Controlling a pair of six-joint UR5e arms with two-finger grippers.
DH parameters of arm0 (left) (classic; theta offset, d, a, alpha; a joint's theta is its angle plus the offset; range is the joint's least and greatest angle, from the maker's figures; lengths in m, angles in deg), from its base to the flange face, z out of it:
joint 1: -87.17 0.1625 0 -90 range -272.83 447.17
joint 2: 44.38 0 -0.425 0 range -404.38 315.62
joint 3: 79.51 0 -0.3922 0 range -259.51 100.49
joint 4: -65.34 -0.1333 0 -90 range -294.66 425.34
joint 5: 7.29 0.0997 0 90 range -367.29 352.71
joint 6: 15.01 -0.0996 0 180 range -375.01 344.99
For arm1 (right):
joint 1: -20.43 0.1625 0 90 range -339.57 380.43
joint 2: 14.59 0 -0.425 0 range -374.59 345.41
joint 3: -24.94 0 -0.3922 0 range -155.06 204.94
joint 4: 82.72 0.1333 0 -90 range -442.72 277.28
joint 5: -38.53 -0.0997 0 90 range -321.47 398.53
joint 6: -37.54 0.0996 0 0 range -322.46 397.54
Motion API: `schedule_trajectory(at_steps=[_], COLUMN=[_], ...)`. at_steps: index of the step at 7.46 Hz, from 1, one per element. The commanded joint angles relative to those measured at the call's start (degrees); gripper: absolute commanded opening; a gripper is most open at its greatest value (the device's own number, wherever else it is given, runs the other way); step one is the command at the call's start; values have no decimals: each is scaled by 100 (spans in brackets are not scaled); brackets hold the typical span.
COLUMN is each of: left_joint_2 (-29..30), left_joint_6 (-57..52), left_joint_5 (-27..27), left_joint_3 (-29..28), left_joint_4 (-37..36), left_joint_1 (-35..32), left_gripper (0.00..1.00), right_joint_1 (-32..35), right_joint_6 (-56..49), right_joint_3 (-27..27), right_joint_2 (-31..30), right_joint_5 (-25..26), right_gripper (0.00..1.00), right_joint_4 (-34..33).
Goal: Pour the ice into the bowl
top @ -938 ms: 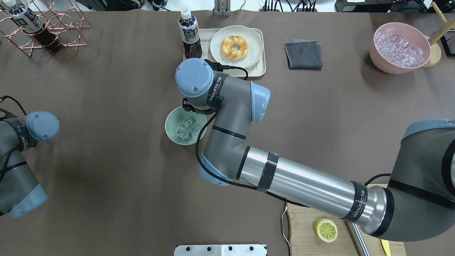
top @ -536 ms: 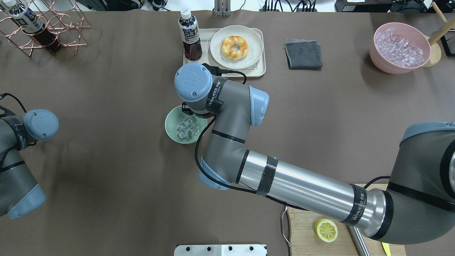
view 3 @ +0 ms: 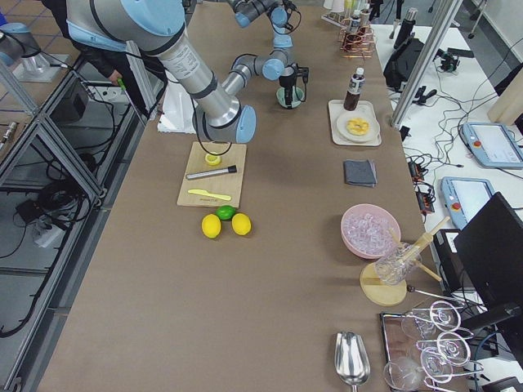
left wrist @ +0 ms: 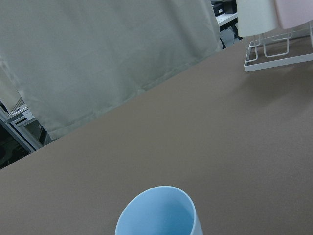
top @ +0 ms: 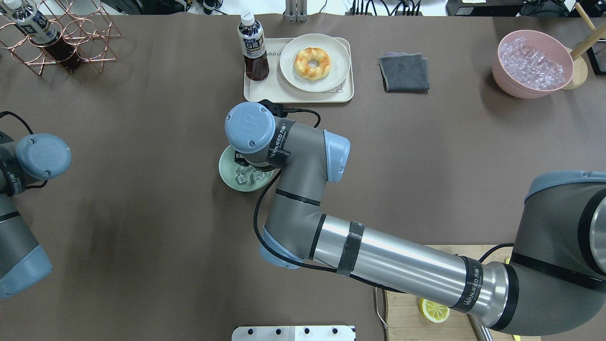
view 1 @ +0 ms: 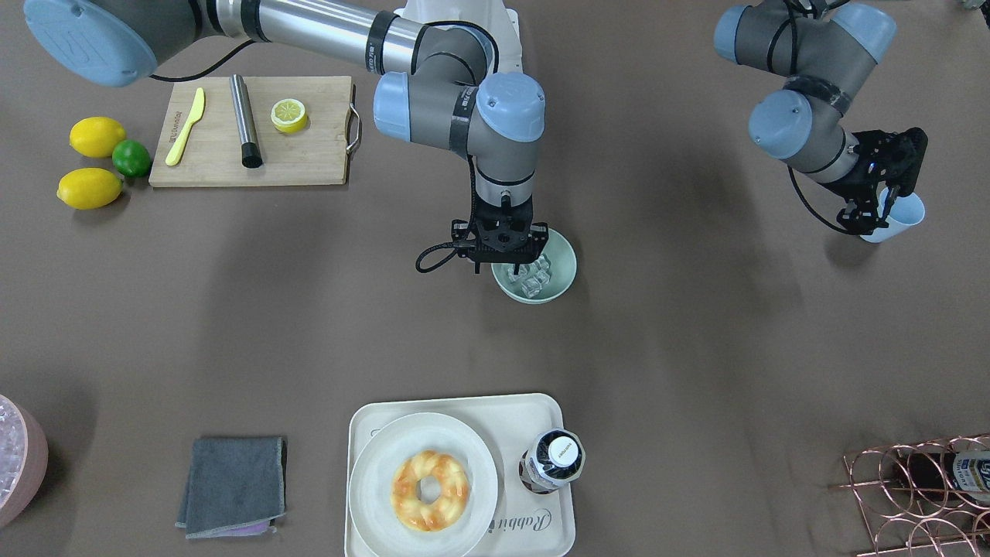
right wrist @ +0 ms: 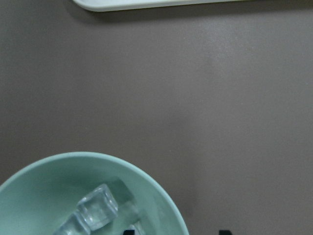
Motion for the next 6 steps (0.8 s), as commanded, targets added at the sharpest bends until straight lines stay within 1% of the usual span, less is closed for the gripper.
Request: schedule_trajectory(at_steps=[1,2,3,4,5,6], left_joint_2=[14,110,232,234,234,225], left_joint_6=[-1345,-2205,-3214,-4016,-4607,-5413], left_joint_5=[-52,-131,-489,-718,-895,-1375], left_joint_3=[536,555,346,14,-459,-725], left_joint_4=[-40,56,413,983,1641,2196], left_joint_1=[-698,-1223,-1803,-2322,-2701,-3236], left_gripper=[97,97,97,97,97,97], right_joint_1=[-135,-162,-170,-84,109,485], right_joint_6=[24,33,33,-20,-194,-413], right_joint_3=[-17,0,9,79,254,316], right_joint_2=[1,-8,-17,-17,-87,-157], right_joint_5=[6,-2,-3,-37,-194,-648], right_gripper=[0,0,0,0,0,0], right_joint_4=[190,234,252,244,217,156])
